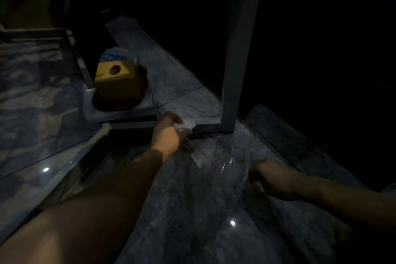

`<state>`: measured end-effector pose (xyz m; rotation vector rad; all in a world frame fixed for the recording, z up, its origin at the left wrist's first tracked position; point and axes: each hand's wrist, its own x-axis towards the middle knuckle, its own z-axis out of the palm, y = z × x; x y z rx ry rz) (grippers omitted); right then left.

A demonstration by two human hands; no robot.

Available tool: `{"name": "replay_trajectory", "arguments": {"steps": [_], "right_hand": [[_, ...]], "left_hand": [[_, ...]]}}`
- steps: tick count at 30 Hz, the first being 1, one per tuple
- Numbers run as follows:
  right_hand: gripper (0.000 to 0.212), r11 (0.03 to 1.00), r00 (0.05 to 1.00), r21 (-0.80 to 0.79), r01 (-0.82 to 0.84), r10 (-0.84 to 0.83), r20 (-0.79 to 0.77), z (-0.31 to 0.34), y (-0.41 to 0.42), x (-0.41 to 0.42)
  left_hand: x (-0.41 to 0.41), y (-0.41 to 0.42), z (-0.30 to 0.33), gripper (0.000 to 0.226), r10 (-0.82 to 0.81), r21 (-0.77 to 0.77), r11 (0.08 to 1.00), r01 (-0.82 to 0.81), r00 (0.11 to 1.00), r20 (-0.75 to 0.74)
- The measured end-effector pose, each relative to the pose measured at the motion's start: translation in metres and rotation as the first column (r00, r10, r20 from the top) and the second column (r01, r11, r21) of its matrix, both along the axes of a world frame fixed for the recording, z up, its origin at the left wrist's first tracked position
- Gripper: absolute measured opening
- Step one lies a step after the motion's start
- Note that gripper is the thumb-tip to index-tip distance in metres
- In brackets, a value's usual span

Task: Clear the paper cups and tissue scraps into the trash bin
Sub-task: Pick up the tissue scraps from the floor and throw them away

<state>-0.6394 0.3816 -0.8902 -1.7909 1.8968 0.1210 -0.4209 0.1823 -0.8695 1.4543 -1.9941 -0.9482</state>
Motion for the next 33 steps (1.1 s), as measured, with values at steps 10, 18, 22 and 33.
{"name": "replay_trajectory", "arguments": {"steps": [10,18,22,33], "right_hand": [[0.035,1.000,0.999,0.019,0.004,-0.003,-0.041,0.014,0.004,0.005],[0.047,0.958,0.960,-0.148,0.247,-0.221,0.171,0.033,-0.012,0.015],[0.054,0.890,0.820,-0.121,0.440,-0.344,0.457,0.047,-0.017,0.026],[0.070,0.767,0.387,0.064,0.638,-0.391,0.835,0.038,-0.029,0.038]], "left_hand": [[0.009,-0.001,0.024,0.031,0.056,0.334,0.942,0.031,0.967,-0.247],[0.003,0.014,0.031,0.031,0.103,0.578,0.800,0.165,0.910,-0.402],[-0.002,0.014,0.027,0.029,0.070,0.589,0.783,0.198,0.914,-0.400],[-0.012,0.035,0.037,0.030,-0.169,0.593,0.730,0.341,0.930,-0.327]]}}
